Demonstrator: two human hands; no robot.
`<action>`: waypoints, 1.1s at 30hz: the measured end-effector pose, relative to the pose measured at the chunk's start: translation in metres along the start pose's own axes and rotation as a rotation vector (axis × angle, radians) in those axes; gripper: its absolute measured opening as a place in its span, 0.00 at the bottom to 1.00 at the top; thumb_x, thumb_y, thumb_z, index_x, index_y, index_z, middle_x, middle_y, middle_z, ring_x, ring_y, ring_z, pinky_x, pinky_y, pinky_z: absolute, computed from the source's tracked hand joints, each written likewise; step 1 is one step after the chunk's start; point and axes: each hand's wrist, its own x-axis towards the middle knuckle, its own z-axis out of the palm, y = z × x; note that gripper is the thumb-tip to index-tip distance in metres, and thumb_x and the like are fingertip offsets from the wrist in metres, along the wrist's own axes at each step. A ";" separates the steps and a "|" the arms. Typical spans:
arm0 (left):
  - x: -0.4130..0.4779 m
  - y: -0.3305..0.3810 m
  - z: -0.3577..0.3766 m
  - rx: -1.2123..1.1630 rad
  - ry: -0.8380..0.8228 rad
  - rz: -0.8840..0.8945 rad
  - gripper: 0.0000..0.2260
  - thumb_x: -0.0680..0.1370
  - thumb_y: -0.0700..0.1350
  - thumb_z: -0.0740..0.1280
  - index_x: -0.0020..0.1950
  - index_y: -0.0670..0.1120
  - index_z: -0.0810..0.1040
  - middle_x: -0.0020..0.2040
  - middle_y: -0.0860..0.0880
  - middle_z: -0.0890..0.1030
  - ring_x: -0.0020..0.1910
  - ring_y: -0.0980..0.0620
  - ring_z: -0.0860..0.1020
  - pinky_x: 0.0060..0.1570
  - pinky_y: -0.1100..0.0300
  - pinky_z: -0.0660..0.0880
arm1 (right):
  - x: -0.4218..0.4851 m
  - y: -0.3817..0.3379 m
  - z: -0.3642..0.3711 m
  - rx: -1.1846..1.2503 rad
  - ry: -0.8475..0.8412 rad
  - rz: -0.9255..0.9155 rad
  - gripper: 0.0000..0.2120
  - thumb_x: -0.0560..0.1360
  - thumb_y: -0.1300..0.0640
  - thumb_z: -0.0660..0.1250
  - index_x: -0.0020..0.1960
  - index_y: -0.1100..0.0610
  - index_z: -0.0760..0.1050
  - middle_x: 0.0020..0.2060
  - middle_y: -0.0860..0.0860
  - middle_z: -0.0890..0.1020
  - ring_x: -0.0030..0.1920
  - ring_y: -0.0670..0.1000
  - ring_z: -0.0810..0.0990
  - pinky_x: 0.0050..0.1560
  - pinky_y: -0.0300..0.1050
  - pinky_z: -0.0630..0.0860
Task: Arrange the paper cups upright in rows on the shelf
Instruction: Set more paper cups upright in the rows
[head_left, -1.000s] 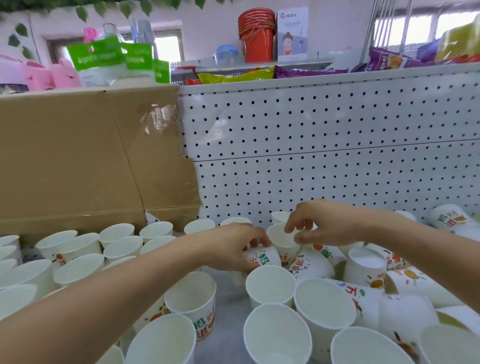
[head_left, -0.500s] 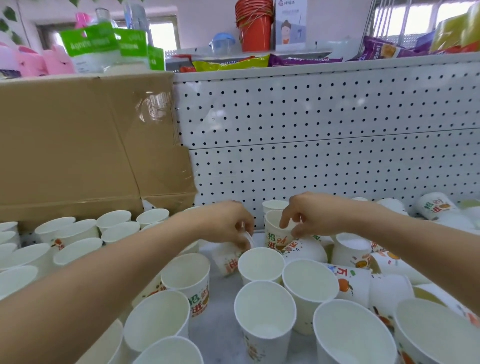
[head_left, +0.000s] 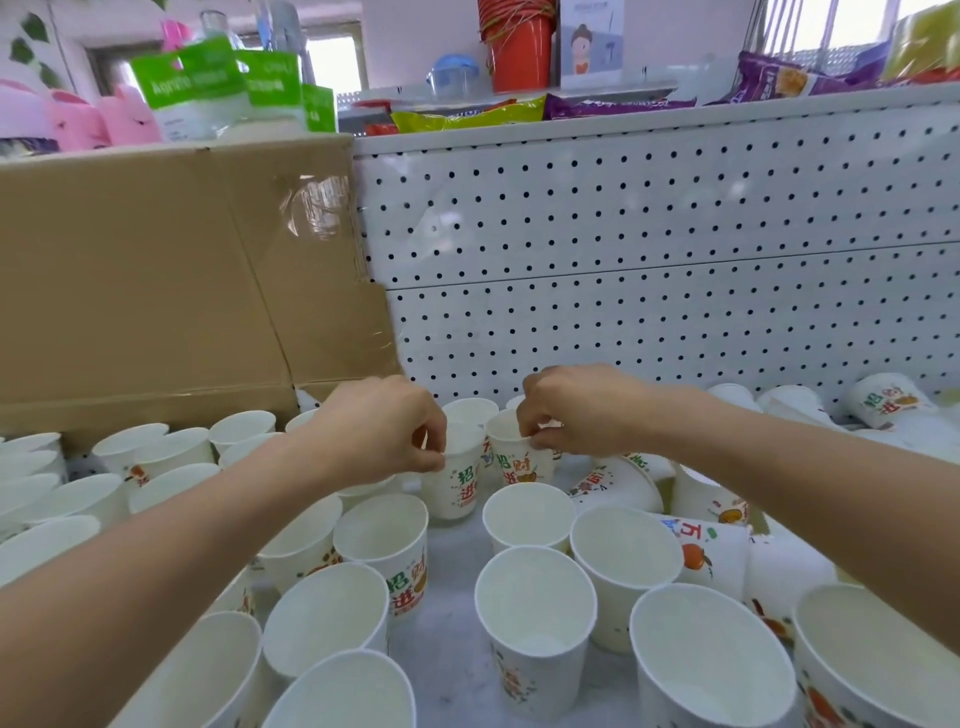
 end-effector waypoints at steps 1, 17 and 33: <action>-0.001 0.002 0.000 0.012 0.000 -0.002 0.06 0.74 0.56 0.69 0.44 0.56 0.82 0.37 0.58 0.77 0.38 0.57 0.76 0.31 0.62 0.70 | -0.002 -0.001 -0.001 -0.001 -0.024 0.005 0.06 0.77 0.51 0.66 0.53 0.49 0.79 0.44 0.44 0.73 0.49 0.50 0.75 0.39 0.43 0.69; -0.029 0.074 -0.028 -0.657 -0.266 0.171 0.28 0.69 0.73 0.63 0.68 0.71 0.65 0.69 0.69 0.66 0.68 0.66 0.64 0.67 0.57 0.65 | -0.082 0.042 -0.027 0.308 -0.260 0.190 0.19 0.74 0.50 0.71 0.63 0.40 0.74 0.55 0.39 0.76 0.57 0.42 0.73 0.59 0.42 0.71; -0.052 0.083 -0.026 -0.544 -0.196 0.327 0.14 0.79 0.53 0.65 0.64 0.64 0.74 0.66 0.68 0.70 0.67 0.67 0.64 0.68 0.65 0.61 | -0.074 0.023 -0.020 0.269 -0.320 0.124 0.24 0.74 0.55 0.70 0.67 0.39 0.71 0.67 0.40 0.70 0.66 0.44 0.68 0.66 0.43 0.62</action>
